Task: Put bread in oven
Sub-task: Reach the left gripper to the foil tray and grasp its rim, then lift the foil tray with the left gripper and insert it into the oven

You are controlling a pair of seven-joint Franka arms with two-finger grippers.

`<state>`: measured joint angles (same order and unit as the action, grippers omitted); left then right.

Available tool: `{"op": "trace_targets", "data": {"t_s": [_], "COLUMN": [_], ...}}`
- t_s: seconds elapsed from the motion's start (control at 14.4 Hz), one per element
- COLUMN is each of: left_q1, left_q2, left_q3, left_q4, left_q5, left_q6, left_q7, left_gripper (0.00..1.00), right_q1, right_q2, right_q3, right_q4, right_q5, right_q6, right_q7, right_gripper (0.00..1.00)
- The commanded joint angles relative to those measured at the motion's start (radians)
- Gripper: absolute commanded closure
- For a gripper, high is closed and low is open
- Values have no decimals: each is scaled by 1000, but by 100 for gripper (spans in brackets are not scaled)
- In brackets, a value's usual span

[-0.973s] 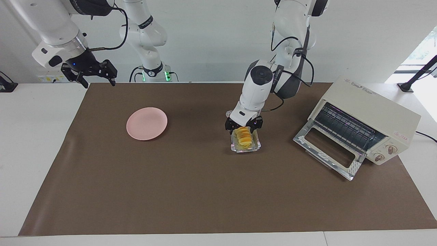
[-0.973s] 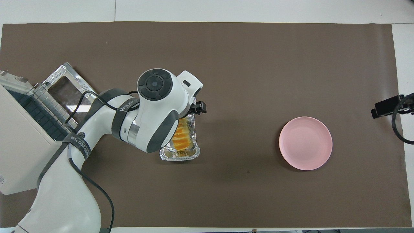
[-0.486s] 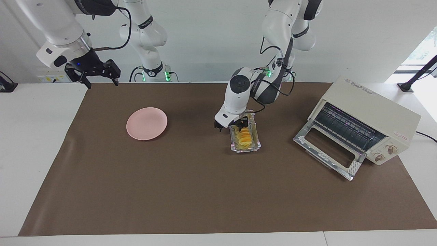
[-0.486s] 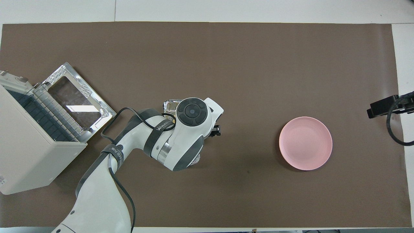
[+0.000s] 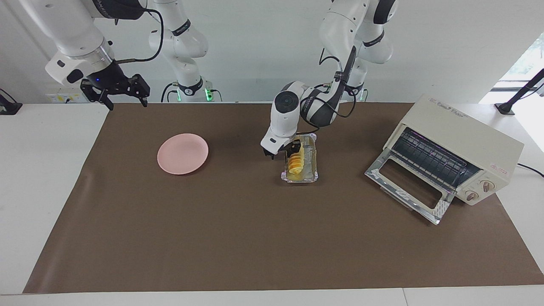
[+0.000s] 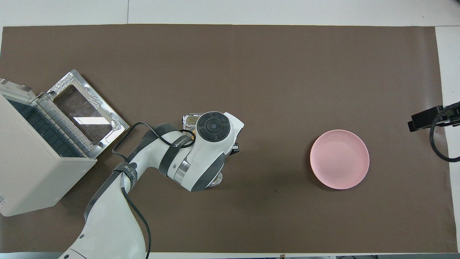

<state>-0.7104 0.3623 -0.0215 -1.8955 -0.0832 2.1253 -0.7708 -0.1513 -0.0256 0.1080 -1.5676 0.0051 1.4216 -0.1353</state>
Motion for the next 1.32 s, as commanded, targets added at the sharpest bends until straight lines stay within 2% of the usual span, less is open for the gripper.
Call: {"op": "trace_targets", "data": {"t_s": [0.0,0.14,0.42,0.49,0.83,0.97,1.25], "left_q1": [37,90,230,265,486,528,591], "left_q2": [-46,-62,-49,-46,-55,-62,-80], "left_q3": [5,5,5,5,12,12,17], "left_q4": [19,88,295,308,239,233,199], "left_q5": [-7,-10,-20,-23,-9,-9,-6], "left_q6": [-94,-154,-252,-252,-277,-327,-329], "left_q7": [-10,-8,-12,-13,-13,-16,-16], "left_gripper": [100,100,100,100,100,100,100], "right_q1": [-11,-11,-11,-11,-11,-11,-11], "right_q2": [-17,-17,-17,-17,-17,-17,-17], "right_q3": [9,9,9,9,9,9,9], "right_q4": [-20,-20,-20,-20,-20,-20,-20], "right_q5": [-11,-11,-11,-11,-11,-11,-11], "right_q6": [5,5,5,5,5,5,5], "right_q7": [-18,-18,-18,-18,-18,-18,-18], "right_gripper": [0,0,0,0,0,0,0]}}
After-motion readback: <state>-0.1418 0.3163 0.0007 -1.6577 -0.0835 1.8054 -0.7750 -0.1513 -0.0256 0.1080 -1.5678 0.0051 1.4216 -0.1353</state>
